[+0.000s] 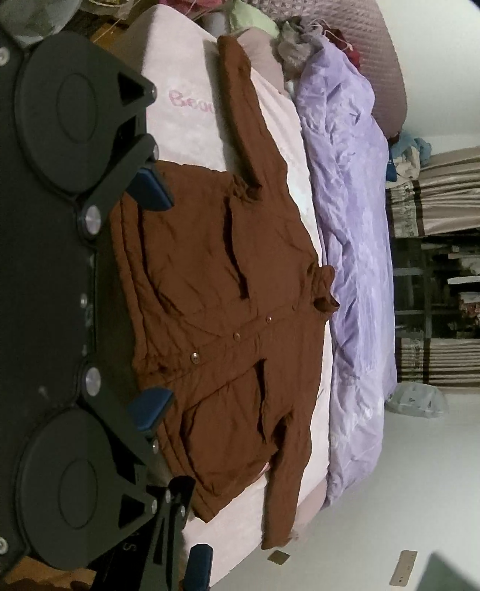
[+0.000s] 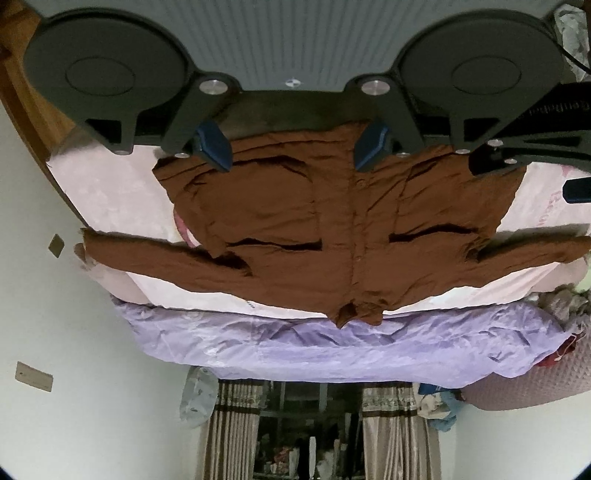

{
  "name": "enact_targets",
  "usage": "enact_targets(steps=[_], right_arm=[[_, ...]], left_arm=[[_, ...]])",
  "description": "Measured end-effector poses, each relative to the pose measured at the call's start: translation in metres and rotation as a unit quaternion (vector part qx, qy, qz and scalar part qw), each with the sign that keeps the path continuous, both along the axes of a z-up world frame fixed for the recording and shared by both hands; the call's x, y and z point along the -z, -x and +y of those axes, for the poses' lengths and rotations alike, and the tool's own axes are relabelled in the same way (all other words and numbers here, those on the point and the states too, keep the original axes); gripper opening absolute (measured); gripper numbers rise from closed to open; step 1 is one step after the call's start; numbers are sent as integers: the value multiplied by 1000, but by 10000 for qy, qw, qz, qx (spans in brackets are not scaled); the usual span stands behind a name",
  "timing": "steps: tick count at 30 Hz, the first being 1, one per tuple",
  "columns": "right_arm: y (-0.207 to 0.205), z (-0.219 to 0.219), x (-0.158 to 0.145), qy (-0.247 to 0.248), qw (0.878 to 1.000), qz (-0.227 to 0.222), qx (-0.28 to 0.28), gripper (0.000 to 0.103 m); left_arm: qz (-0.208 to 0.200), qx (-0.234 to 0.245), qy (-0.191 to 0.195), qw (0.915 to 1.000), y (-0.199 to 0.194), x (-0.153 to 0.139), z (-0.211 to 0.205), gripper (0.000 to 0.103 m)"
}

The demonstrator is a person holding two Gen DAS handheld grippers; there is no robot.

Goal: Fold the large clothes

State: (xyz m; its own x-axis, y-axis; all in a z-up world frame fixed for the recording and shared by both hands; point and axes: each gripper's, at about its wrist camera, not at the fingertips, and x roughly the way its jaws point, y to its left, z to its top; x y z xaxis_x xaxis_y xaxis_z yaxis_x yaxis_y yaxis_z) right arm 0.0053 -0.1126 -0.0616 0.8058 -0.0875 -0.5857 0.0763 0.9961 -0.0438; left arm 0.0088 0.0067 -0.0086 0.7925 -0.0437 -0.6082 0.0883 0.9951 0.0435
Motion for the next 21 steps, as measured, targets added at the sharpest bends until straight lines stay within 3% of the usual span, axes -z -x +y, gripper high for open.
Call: enact_targets(steps=[21], right_arm=[[1, 7, 6, 112, 9999, 65, 54, 89]], left_arm=[[-244, -204, -291, 9991, 8, 3, -7, 103]])
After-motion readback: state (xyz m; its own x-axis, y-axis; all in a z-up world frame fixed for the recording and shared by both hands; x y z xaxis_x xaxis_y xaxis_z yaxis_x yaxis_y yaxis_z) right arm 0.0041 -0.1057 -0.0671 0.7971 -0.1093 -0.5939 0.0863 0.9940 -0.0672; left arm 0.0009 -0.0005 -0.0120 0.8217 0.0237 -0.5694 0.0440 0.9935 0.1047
